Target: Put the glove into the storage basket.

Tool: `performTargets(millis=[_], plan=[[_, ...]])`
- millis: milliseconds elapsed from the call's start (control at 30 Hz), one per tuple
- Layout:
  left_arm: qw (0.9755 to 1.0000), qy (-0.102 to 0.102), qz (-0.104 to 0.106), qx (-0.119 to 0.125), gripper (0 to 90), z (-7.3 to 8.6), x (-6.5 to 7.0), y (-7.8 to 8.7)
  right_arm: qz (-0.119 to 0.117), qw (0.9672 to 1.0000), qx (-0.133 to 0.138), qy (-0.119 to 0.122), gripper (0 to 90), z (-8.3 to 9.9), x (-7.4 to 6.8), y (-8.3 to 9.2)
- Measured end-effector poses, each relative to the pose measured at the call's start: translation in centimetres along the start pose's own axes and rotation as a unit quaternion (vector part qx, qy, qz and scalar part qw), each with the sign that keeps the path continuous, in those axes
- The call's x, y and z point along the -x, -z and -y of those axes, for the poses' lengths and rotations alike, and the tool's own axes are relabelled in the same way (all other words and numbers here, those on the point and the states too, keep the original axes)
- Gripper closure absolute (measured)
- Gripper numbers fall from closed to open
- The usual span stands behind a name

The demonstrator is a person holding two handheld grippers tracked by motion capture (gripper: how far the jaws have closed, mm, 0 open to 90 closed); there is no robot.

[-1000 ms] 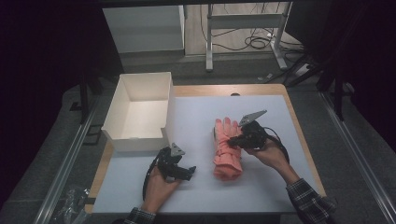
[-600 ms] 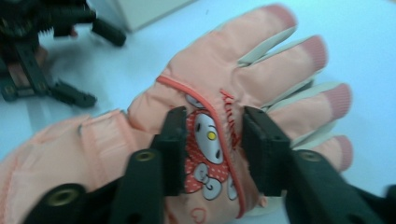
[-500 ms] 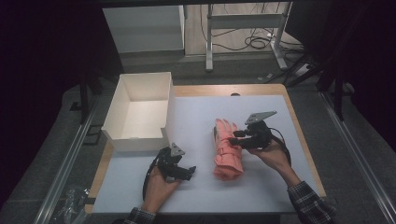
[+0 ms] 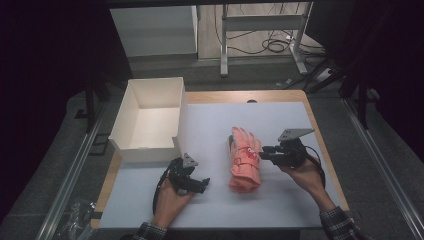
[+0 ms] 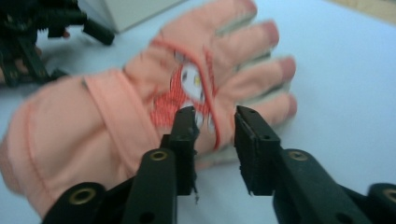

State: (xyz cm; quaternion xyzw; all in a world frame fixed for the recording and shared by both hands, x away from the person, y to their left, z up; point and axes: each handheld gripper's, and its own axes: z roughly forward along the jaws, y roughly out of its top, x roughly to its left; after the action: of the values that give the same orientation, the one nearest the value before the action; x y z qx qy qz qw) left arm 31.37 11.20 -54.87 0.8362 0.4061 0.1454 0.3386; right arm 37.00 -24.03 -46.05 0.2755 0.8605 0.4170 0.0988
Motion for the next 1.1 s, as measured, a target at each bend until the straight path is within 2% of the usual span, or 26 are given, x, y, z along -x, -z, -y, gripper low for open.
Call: performTargets(millis=[267, 400, 533, 767, 833, 1100], plan=[[1.0, 0.002, 0.0, 0.0, 1.3, 0.0, 0.0, 0.0, -0.016, 0.9995, -0.026, -0.009, 85.3, 3.8, -1.0, -0.7], [1.0, 0.003, 0.001, 0.002, 1.3, 0.0, 0.0, 0.0, -0.03, 0.999, -0.027, -0.019, 87.3, 5.1, -1.8, -0.8], [1.0, 0.003, 0.001, 0.001, 1.3, 0.0, 0.0, 0.0, -0.039, 0.9985, -0.033, -0.018, 87.4, 6.1, -2.8, -1.0], [1.0, 0.002, 0.001, 0.0, 1.3, 0.0, 0.0, 0.0, -0.049, 0.998, -0.037, -0.013, 87.4, 6.5, -3.9, -2.0], [1.0, 0.002, 0.001, 0.0, 1.3, 0.0, 0.0, 0.0, -0.058, 0.9975, -0.038, -0.011, 87.1, 6.2, -4.3, -2.7], [1.0, 0.004, 0.001, 0.002, 1.3, 0.0, 0.0, 0.0, -0.068, 0.9969, -0.041, -0.003, 86.2, 5.3, -5.4, -4.4]])
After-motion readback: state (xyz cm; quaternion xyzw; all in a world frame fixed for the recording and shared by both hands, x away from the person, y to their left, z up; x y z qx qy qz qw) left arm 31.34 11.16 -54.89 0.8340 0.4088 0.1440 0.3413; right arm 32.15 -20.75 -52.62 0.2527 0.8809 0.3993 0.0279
